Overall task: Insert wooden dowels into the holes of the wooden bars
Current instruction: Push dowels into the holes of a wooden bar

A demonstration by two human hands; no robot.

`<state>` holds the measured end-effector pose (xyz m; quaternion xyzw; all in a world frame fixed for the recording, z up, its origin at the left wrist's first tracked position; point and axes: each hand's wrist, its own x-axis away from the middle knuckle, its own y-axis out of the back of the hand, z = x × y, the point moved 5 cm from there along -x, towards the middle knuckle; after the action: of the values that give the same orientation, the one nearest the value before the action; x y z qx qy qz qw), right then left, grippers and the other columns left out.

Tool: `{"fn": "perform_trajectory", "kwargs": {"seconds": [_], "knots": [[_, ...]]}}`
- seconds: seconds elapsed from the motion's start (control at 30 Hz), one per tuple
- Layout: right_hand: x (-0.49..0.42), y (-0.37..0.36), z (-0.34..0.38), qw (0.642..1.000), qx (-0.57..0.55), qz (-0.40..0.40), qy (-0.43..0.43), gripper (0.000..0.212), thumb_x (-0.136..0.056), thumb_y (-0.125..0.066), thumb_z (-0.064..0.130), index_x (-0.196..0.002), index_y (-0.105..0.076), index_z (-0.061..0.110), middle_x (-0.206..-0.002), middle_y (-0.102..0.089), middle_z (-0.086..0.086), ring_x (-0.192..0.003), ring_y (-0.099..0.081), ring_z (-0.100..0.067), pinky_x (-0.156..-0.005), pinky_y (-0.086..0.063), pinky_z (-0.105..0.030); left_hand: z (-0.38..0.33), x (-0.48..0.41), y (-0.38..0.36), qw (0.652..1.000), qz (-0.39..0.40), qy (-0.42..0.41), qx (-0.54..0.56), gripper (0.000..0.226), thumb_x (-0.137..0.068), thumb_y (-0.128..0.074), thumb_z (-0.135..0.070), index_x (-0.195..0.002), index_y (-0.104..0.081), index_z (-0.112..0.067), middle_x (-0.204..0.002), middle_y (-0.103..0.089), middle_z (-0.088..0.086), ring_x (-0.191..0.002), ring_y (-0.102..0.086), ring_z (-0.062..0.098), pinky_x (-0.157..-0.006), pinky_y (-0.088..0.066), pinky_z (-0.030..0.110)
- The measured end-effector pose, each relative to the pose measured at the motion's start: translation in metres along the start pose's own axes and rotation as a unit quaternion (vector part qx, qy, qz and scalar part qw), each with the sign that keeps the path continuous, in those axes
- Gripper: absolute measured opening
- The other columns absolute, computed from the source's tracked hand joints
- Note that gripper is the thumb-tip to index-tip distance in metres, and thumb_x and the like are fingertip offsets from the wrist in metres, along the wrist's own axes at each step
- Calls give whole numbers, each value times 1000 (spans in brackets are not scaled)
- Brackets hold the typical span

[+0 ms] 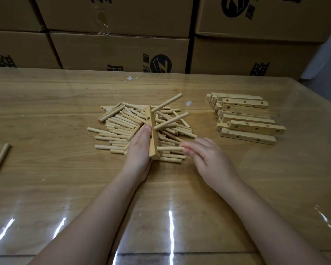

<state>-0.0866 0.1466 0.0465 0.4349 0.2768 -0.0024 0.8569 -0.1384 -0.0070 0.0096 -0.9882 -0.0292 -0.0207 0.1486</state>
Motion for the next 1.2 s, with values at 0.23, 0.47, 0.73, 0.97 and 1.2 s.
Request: {"fn": "perform_trajectory", "kwargs": {"seconds": [0.23, 0.47, 0.73, 0.97, 1.2], "knots": [[-3, 5, 7, 997, 58, 1, 47, 16, -87, -59, 4, -97, -71, 7, -73, -60, -9, -69, -52, -27, -58, -46, -45, 4, -3, 2, 999, -7, -15, -41, 31, -100, -39, -30, -81, -63, -23, -65, -54, -4, -70, -48, 17, -67, -38, 36], [-5, 8, 12, 994, 91, 14, 60, 14, -85, -62, 2, -94, -71, 7, -70, -58, -6, -66, -48, -22, -56, -36, -30, 5, -4, 4, 995, -10, -35, -88, 28, -98, -41, -33, -79, -58, -20, -76, -51, 8, -78, -48, 24, -77, -38, 45], [-5, 5, 15, 993, 97, 13, 60, 15, -84, -64, 4, -96, -71, 9, -69, -57, -5, -66, -47, -20, -56, -33, -28, 5, -4, 4, 991, 22, -61, -116, 40, -99, -42, -29, -67, -66, -34, -62, -57, -18, -66, -50, 6, -73, -37, 36], [-5, 3, 13, 997, 66, 20, 34, 16, -88, -59, 7, -98, -71, 9, -74, -59, -5, -73, -50, -20, -61, -35, -27, 5, -5, 4, 990, 26, -73, -114, 41, -98, -41, -28, -63, -61, -32, -60, -52, -16, -63, -45, 6, -73, -34, 35], [-2, 2, 6, 999, 2, 40, -16, 20, -93, -53, 17, -105, -69, 13, -95, -65, 5, -95, -55, -14, -80, -38, -22, 6, -6, 3, 989, 40, -69, -129, 27, -98, -42, -34, -86, -64, -24, -73, -60, -15, -76, -53, 9, -80, -39, 36]]}}
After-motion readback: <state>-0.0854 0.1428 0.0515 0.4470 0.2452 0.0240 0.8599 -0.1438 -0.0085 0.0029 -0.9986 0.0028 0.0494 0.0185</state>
